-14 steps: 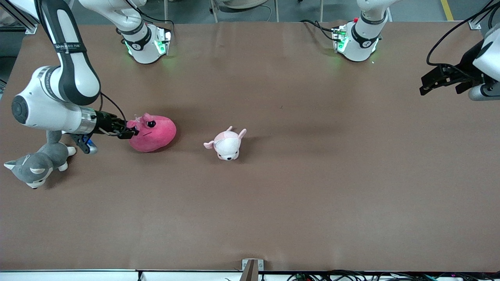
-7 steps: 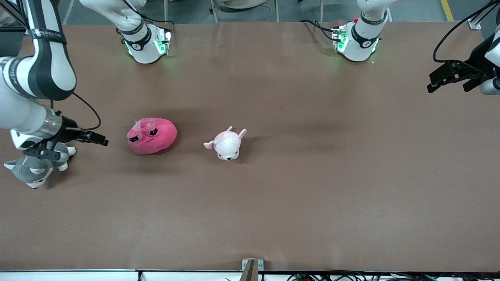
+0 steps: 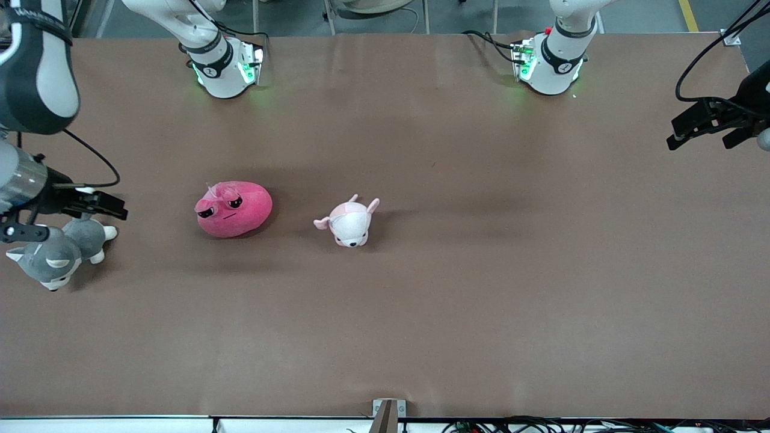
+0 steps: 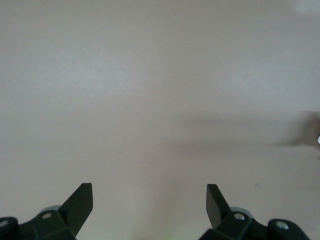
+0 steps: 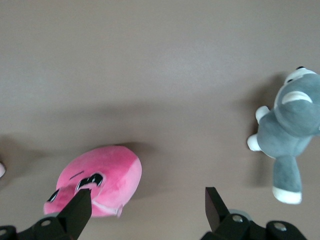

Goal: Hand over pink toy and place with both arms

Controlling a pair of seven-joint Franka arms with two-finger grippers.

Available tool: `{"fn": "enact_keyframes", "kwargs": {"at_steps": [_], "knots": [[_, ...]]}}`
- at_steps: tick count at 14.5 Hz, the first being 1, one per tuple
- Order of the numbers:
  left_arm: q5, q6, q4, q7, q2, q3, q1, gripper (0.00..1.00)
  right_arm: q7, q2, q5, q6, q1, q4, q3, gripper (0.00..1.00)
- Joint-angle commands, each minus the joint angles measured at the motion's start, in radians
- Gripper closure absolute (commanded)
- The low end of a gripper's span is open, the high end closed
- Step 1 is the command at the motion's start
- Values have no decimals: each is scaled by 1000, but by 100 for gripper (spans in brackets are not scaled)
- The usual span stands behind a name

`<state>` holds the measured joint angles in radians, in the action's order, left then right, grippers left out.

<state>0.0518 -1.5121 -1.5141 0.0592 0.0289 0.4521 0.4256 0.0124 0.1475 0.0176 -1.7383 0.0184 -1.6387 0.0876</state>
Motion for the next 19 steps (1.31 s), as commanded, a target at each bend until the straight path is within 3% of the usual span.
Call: {"fn": "enact_keyframes", "kwargs": {"at_steps": [1,9,11,12,15,17,19], "knots": [[-18,12,29,-12,-14,7,7,0,14,30,-21,75,-29,99,-15,0],[-17,12,28,-10,-21,3,4,0,34,30,-15,86,-52,131,-19,0],[-15,12,29,-12,-26,-24,-17,0,29,27,-13,166,-52,135,-20,0],[-15,12,29,-12,-26,-74,-72,0,35,20,-15,189,-49,134,-25,0],[-17,12,31,-12,-26,-336,-331,0,43,-14,-18,233,-38,123,-26,0],[-17,12,29,-12,-26,-471,-462,0,44,-69,-37,233,-25,82,-25,0],[-17,13,31,-12,-24,-513,-504,0,43,-124,-38,226,-23,33,-25,0]]}}
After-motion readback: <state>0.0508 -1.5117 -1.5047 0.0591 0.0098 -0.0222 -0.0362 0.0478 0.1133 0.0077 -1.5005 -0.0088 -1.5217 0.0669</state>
